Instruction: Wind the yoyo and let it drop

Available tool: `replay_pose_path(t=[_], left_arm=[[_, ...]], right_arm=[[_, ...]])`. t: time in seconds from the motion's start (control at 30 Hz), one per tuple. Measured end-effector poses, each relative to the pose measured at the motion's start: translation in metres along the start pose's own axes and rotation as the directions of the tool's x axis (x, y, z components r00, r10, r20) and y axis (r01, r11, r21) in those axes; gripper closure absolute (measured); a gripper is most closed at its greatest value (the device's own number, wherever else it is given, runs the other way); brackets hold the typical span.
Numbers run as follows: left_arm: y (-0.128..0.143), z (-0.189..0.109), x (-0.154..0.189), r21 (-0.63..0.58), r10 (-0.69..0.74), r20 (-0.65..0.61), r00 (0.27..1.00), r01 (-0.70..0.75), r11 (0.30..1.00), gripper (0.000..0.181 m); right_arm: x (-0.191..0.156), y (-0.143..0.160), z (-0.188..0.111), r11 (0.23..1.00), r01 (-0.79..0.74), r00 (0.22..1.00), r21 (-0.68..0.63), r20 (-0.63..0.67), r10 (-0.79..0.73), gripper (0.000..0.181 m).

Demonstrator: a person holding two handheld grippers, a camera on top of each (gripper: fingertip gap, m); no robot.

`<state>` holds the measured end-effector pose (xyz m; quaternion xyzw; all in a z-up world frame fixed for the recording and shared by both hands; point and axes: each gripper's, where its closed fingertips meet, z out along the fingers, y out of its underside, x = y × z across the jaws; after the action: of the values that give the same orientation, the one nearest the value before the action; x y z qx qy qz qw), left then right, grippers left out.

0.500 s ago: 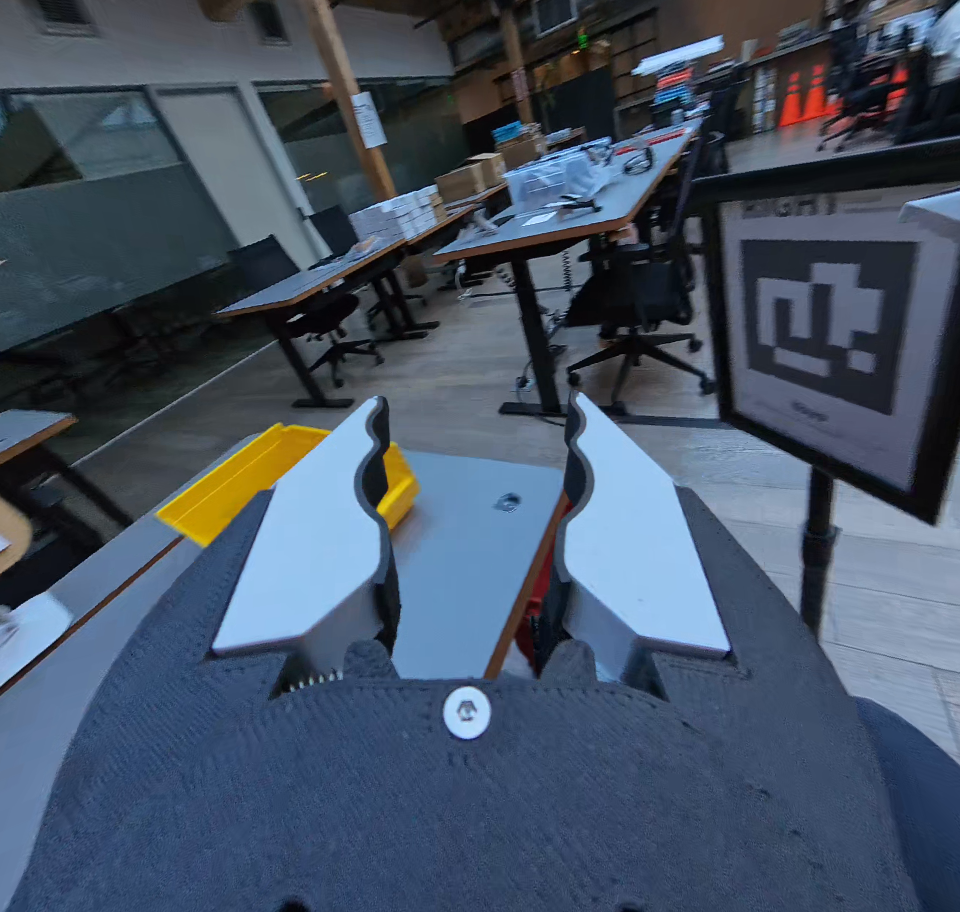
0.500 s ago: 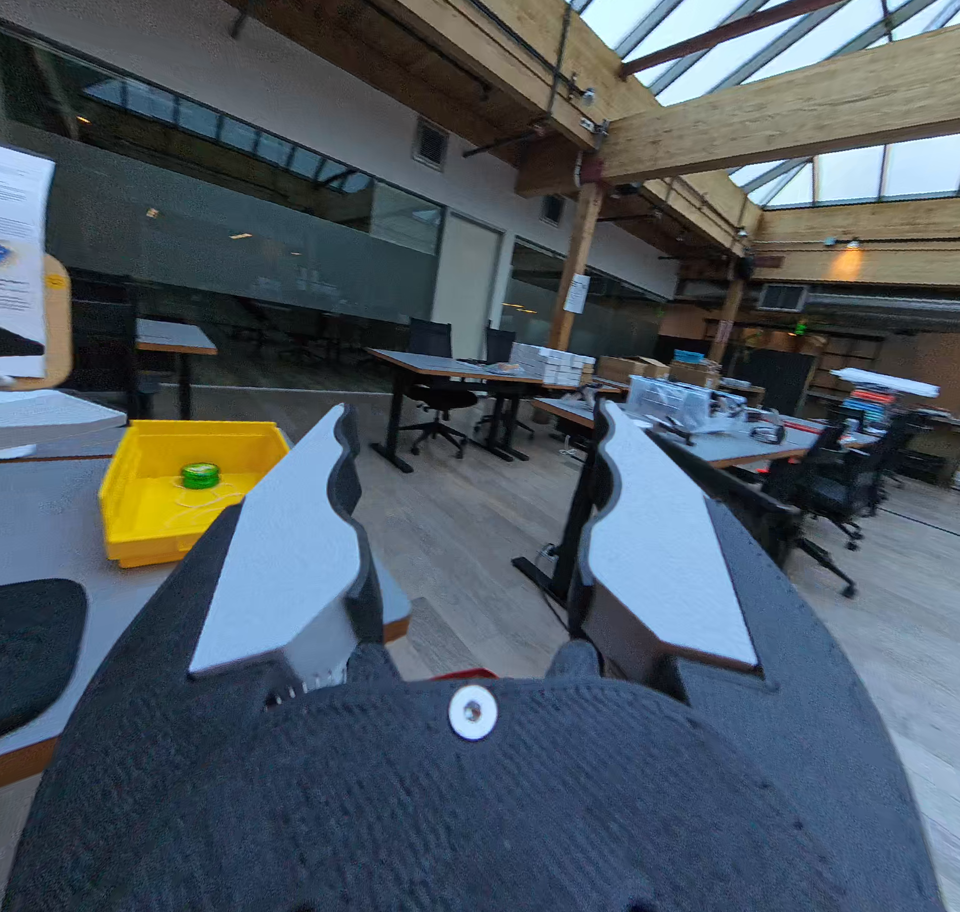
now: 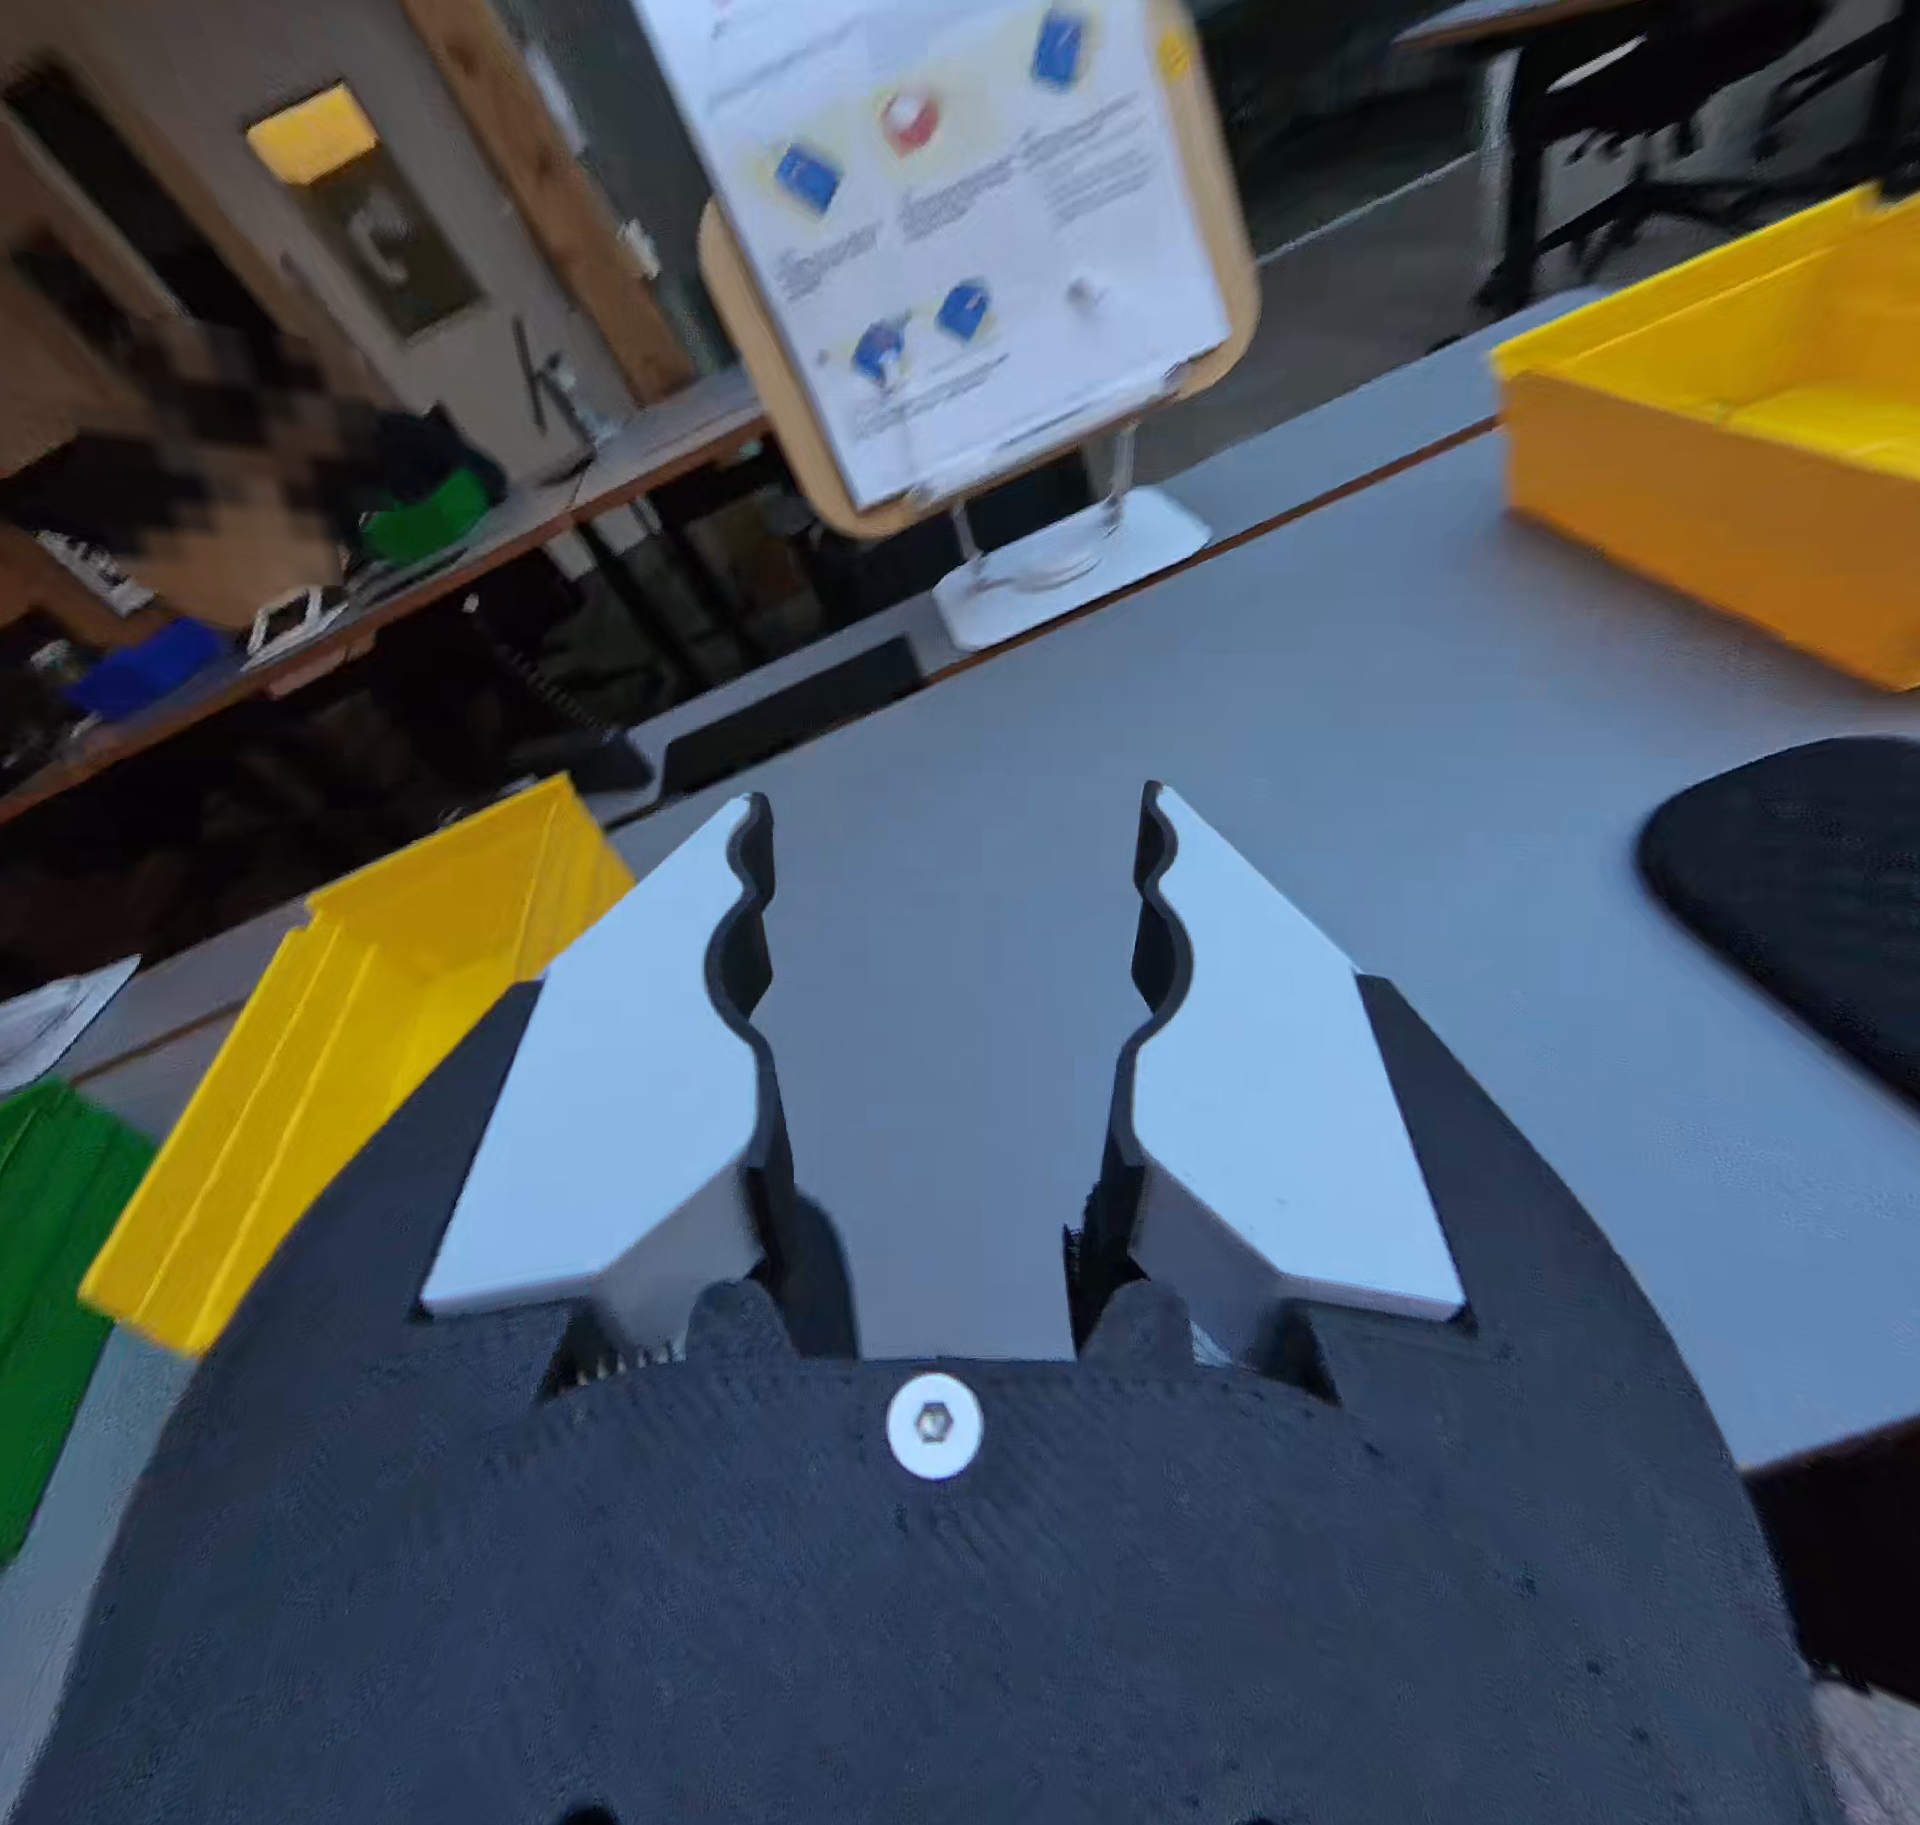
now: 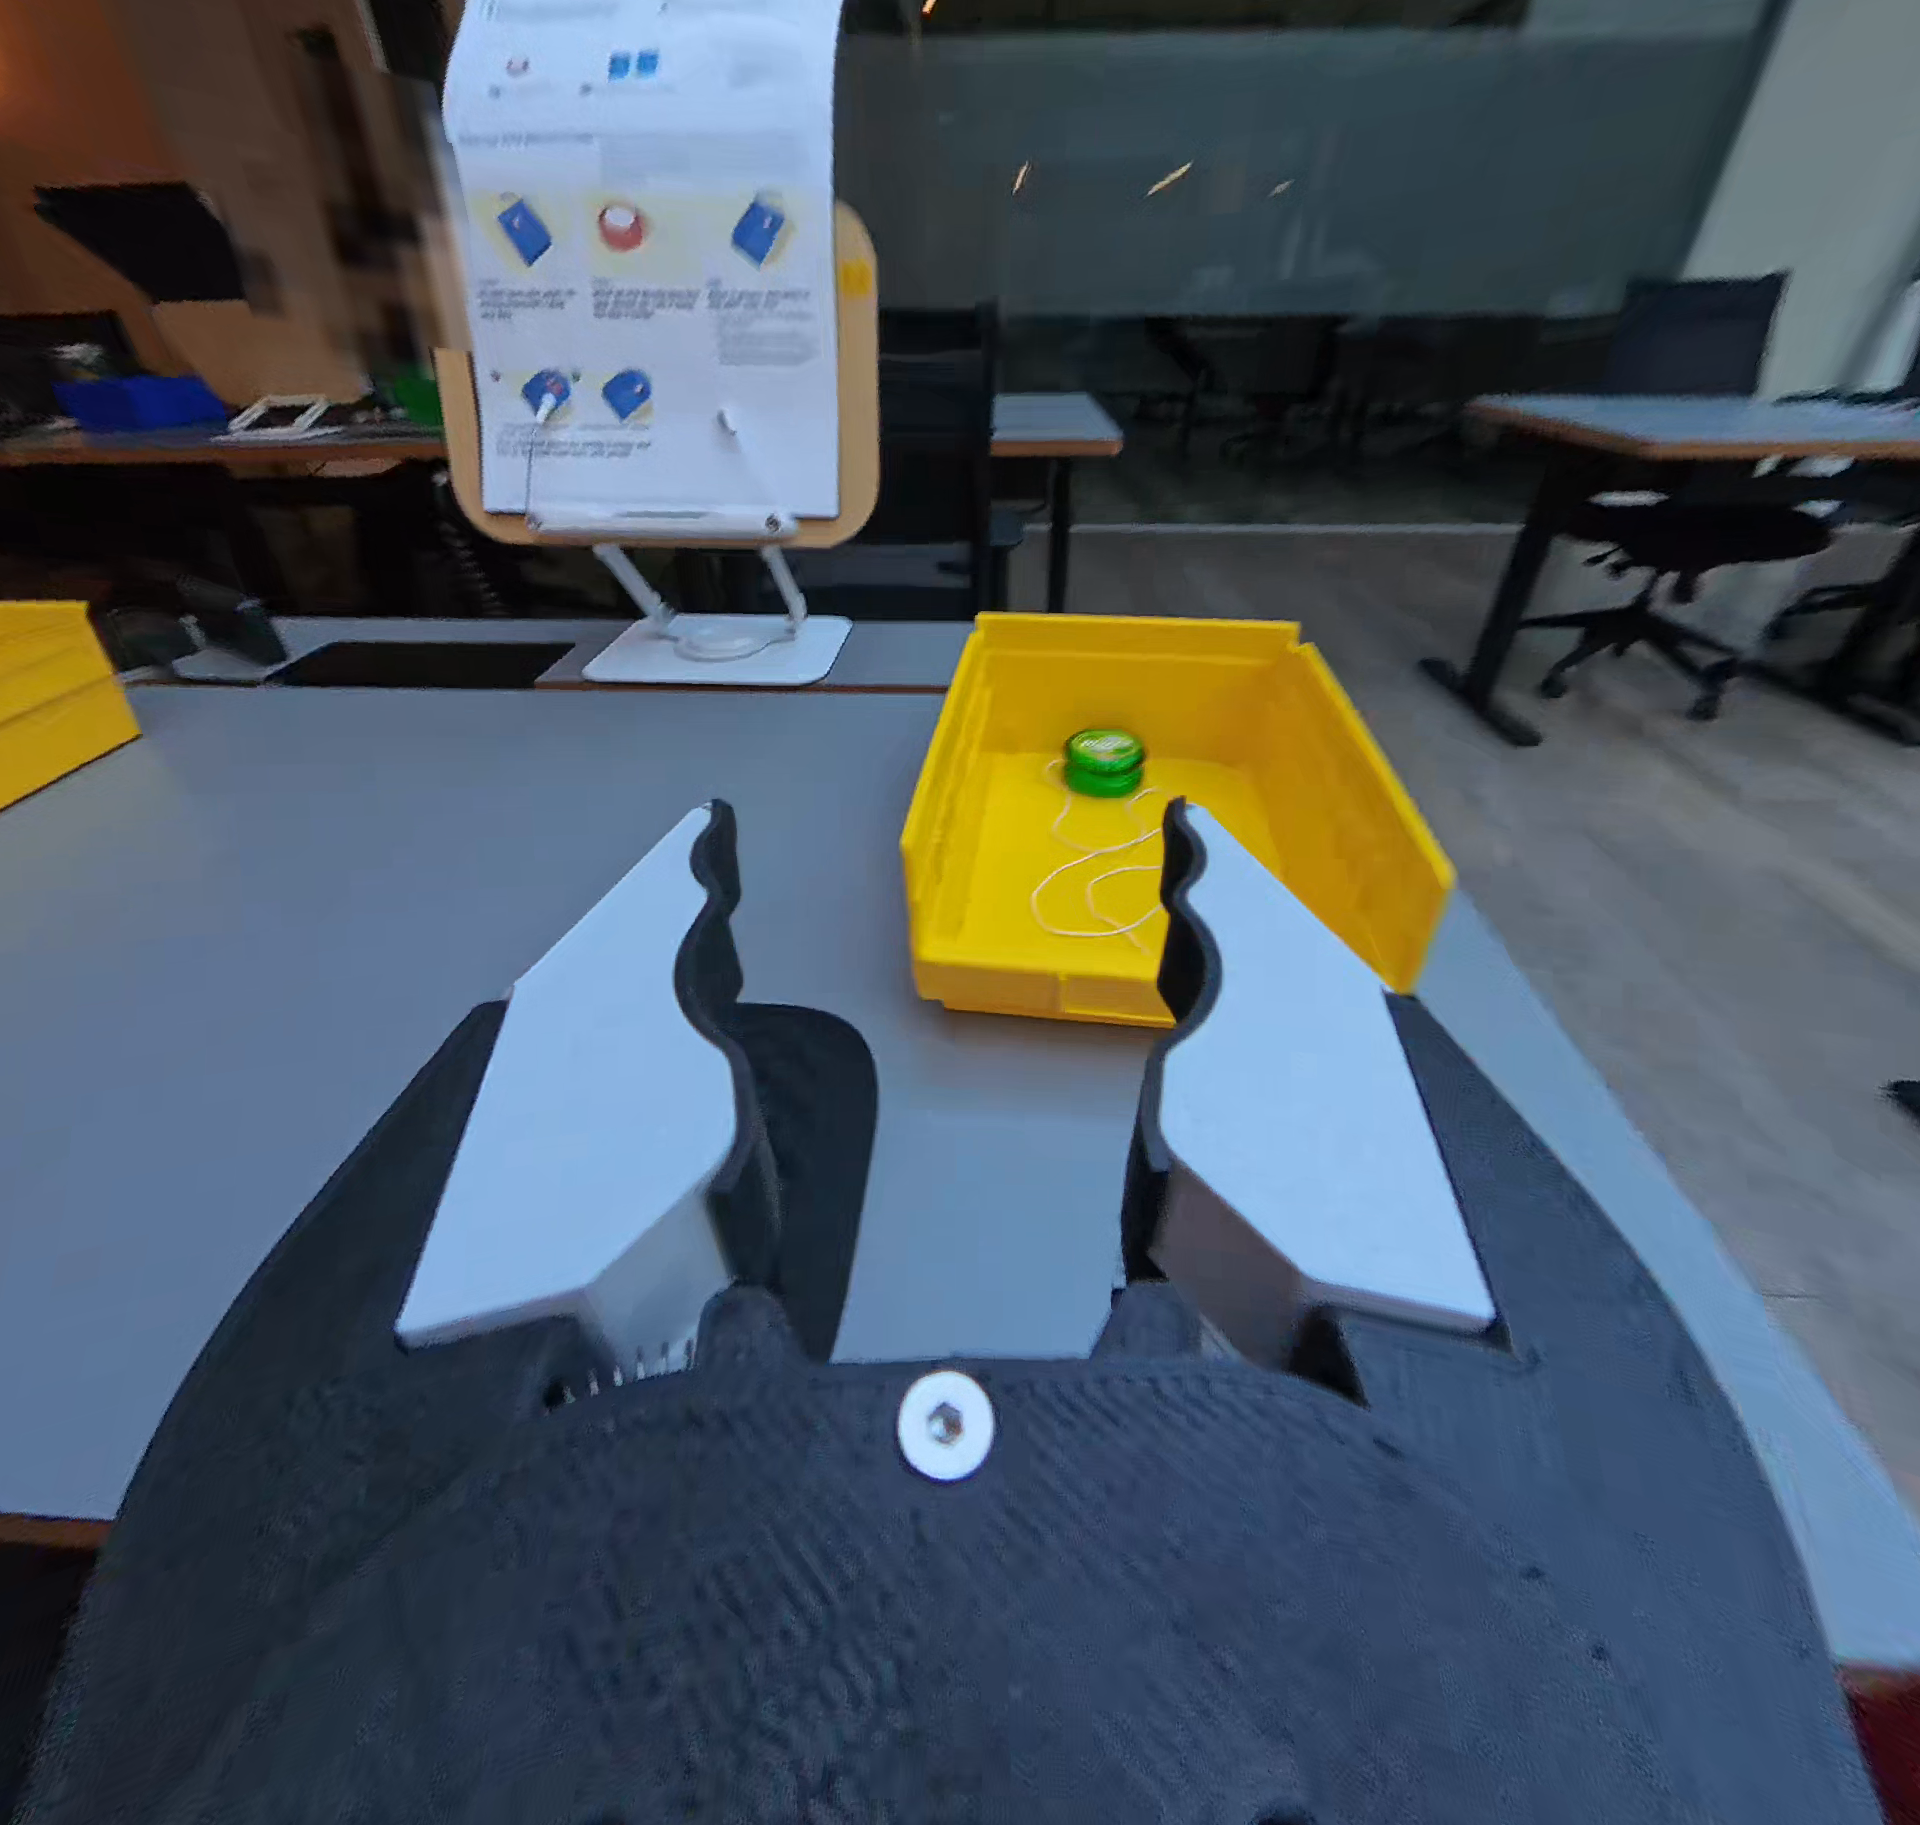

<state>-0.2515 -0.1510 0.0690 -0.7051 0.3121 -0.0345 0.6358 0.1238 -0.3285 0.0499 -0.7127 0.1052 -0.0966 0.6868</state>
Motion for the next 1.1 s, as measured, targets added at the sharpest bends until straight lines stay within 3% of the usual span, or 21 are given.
replay_pose_path(t=[0.1, 0.2, 0.3, 0.4, 0.57, 0.7, 0.8, 0.97, 1.1], left_arm=[[0.078, 0.032, -0.08, -0.167, 0.009, 0.131, 0.991, 0.013, 0.986, 0.102], [0.12, 0.056, -0.137, -0.177, -0.044, 0.193, 0.98, 0.079, 0.981, 0.106], [0.146, 0.074, -0.175, -0.206, -0.096, 0.225, 0.97, 0.143, 0.968, 0.108], [0.18, 0.095, -0.202, -0.301, -0.088, 0.262, 0.961, 0.168, 0.939, 0.111], [0.23, 0.131, -0.208, -0.4, -0.179, 0.218, 0.959, 0.255, 0.88, 0.123], [0.242, 0.148, -0.203, -0.421, -0.191, 0.141, 0.971, 0.233, 0.877, 0.158], [0.24, 0.158, -0.193, -0.423, -0.183, 0.064, 0.981, 0.193, 0.885, 0.178], [0.232, 0.169, -0.177, -0.417, -0.161, 0.042, 0.986, 0.164, 0.894, 0.178], [0.216, 0.182, -0.142, -0.413, -0.161, -0.002, 0.987, 0.146, 0.899, 0.178]], right_arm=[[-0.012, 0.05, 0.08, 0.982, -0.01, 0.996, -0.188, 0.091, 0.027, 0.098], [-0.027, 0.095, 0.145, 0.933, 0.048, 0.987, -0.356, 0.159, 0.01, 0.099], [-0.031, 0.125, 0.183, 0.896, 0.102, 0.989, -0.432, 0.144, -0.043, 0.103], [-0.036, 0.142, 0.201, 0.869, 0.107, 0.991, -0.484, 0.127, -0.051, 0.109], [-0.025, 0.148, 0.212, 0.838, 0.127, 0.992, -0.53, 0.065, -0.109, 0.138], [-0.012, 0.146, 0.213, 0.843, 0.082, 0.995, -0.531, -0.006, -0.1, 0.164], [-0.012, 0.146, 0.215, 0.84, 0.088, 0.993, -0.535, -0.016, -0.114, 0.167], [-0.031, 0.147, 0.223, 0.823, 0.118, 0.989, -0.555, -0.01, -0.149, 0.169], [-0.076, 0.148, 0.234, 0.806, 0.183, 0.982, -0.563, 0.06, -0.181, 0.166]])
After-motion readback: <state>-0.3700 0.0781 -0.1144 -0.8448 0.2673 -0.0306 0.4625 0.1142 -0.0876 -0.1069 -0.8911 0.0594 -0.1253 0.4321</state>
